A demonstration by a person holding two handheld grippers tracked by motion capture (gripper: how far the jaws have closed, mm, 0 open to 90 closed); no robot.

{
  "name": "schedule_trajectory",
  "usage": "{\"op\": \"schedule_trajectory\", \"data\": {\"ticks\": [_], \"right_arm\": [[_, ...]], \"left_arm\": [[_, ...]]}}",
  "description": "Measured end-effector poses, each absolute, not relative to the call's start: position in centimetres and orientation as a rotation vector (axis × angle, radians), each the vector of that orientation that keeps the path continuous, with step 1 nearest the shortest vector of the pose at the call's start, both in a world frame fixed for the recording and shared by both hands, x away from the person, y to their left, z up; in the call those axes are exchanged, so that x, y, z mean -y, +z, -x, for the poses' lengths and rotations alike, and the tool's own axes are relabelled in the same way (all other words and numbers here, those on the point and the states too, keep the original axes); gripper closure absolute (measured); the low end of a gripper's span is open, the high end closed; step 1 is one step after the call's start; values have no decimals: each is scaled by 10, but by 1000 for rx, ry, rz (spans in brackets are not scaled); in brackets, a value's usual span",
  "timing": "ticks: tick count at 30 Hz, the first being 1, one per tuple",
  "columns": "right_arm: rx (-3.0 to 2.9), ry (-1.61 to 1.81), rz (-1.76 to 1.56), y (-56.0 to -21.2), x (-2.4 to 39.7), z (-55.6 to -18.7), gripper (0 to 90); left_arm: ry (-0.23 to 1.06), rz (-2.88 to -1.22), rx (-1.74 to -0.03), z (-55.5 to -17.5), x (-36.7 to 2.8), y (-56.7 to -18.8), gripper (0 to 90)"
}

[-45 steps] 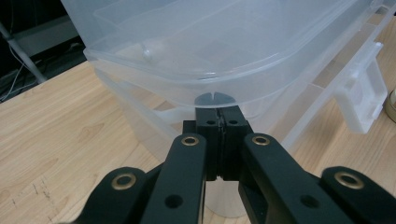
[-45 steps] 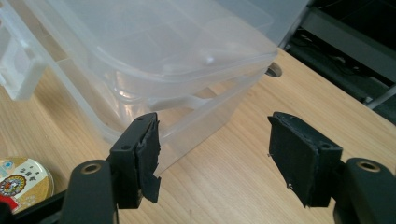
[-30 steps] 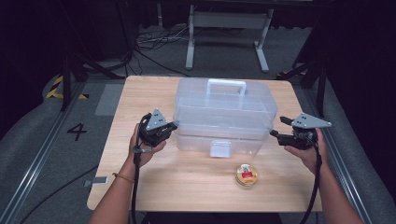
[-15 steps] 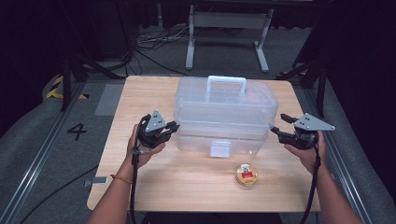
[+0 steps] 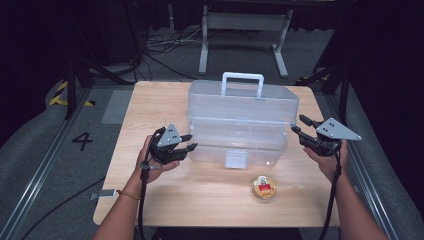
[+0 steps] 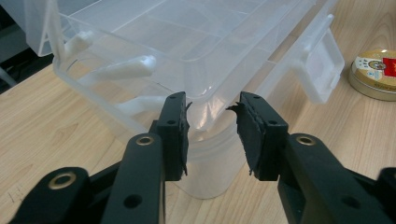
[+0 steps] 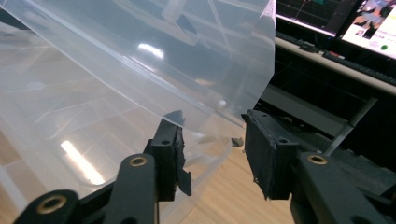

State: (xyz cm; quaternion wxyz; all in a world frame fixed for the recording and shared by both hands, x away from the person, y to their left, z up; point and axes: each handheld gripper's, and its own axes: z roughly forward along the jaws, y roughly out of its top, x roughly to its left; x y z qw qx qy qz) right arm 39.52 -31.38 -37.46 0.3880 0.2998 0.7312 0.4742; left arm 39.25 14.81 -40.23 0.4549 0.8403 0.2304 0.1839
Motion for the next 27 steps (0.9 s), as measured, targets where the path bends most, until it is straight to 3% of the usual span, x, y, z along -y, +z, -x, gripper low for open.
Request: {"op": "schedule_trajectory", "data": {"ticks": [10, 27], "right_arm": [[-1815, 1195, -737, -365, 305, -399, 697], [-1746, 1154, -812, -357, 295, -408, 742]], "left_arm": [[465, -2082, -540, -388, -149, -397, 627], [468, -2199, -419, -386, -119, -398, 582]]}}
